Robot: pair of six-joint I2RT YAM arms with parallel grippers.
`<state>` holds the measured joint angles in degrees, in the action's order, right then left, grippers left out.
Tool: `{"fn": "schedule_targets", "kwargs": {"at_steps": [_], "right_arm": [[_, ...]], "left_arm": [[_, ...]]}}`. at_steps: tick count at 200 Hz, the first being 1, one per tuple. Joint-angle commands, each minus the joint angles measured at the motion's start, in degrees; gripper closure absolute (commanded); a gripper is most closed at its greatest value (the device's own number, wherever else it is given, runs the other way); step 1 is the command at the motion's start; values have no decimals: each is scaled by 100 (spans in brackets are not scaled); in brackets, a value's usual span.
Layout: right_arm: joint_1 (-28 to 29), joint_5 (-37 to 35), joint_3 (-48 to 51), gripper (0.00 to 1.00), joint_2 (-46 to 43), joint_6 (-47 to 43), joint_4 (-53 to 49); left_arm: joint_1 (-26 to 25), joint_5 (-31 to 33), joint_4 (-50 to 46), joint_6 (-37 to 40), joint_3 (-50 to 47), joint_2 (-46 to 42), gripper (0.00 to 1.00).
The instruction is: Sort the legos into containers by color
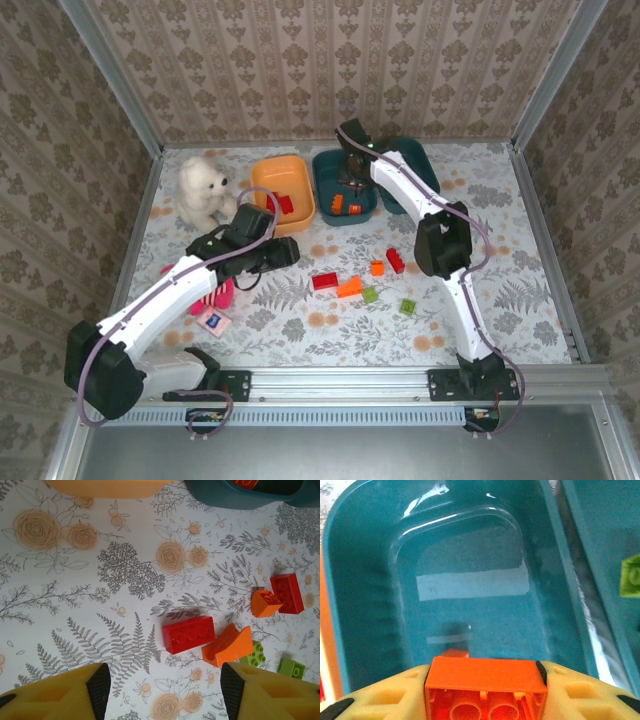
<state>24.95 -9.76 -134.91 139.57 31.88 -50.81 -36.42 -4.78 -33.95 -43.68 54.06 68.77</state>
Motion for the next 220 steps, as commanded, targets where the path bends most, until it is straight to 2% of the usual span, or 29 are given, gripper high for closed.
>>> {"fn": "schedule_targets", "kwargs": {"at_steps": [1, 59, 99, 137, 165, 181, 220], "right_arm": [[-5, 37, -396, 59, 280, 227, -356], [-60, 22, -380, 50, 555, 651, -433], [-71, 66, -386, 37, 478, 636, -527], [-73, 73, -391, 28, -89, 445, -385], [-65, 19, -325, 30, -857, 264, -225], [-60, -13, 299, 31, -1686, 109, 209], [-77, 121, 3554, 33, -4290, -78, 1927]], "left_arm": [[-49, -52, 51, 209, 166, 64, 37], [-50, -24, -66, 333, 297, 125, 37], [-45, 12, -156, 437, 500, 202, 37], [-31, 70, -307, 568, 850, 350, 37], [63, 25, -466, 667, 1362, 531, 36], [100, -55, -498, 766, 1680, 709, 36], [-31, -364, -529, 873, 2255, 1405, 36]]}}
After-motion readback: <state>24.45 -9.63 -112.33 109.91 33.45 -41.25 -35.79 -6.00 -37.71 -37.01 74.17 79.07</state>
